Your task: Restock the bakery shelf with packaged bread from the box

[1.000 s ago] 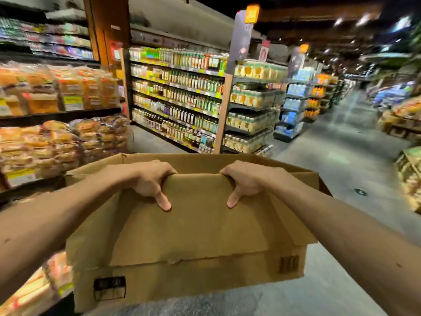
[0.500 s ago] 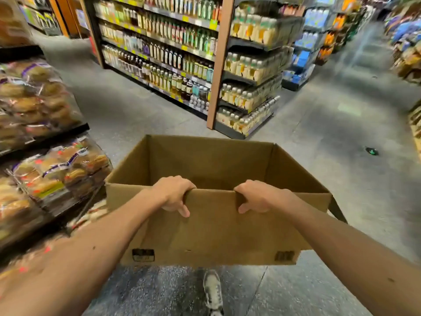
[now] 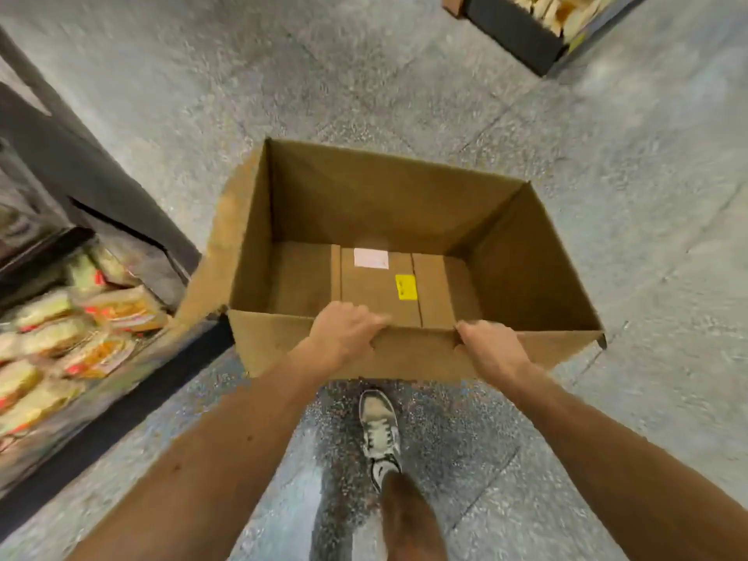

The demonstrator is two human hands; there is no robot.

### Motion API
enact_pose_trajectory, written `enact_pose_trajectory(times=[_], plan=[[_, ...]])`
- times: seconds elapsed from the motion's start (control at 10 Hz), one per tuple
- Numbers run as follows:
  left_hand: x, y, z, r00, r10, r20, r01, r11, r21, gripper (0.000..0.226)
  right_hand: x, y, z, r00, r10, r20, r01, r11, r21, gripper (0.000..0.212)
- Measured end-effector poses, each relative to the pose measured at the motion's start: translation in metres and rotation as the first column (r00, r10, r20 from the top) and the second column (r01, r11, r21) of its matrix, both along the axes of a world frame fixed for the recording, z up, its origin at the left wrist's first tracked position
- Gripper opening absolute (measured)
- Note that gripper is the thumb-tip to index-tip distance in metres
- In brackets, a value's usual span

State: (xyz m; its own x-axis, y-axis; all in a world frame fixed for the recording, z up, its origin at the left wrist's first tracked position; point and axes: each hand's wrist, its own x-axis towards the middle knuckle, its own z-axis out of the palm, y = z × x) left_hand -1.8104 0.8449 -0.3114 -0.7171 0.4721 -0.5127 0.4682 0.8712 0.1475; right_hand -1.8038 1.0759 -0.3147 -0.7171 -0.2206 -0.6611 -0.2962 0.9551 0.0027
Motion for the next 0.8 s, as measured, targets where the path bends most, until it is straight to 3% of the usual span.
enact_pose_trajectory(times=[0.1,0.2,0.5,0.7,0.8], plan=[[-0.012,0.025,-0.056,1.000,-0.001,0.017,0.001,1.000,-0.021,0.034,-0.016,0.021,-0.064,0.999,0.045,-0.012,-0.045,0.998,0.042,0.022],[-0.010,0.040,-0.096,0.998,0.033,0.062,-0.031,0.999,-0.035,0.038,-0.021,0.033,-0.094,0.995,0.096,0.022,-0.098,0.987,0.127,0.036],[-0.024,0.045,-0.184,0.992,0.049,0.116,-0.048,0.999,-0.016,0.044,-0.026,0.043,-0.165,0.997,0.073,0.035,-0.076,0.993,0.095,0.027],[-0.002,0.021,-0.188,0.947,0.162,0.278,-0.178,0.984,0.031,0.030,-0.003,0.032,-0.175,0.976,-0.121,0.182,0.110,0.991,0.071,0.021],[0.000,0.009,-0.161,0.906,0.297,0.303,-0.338,0.937,0.092,0.023,0.001,0.012,-0.142,0.970,-0.186,0.155,0.189,0.982,-0.002,0.022]])
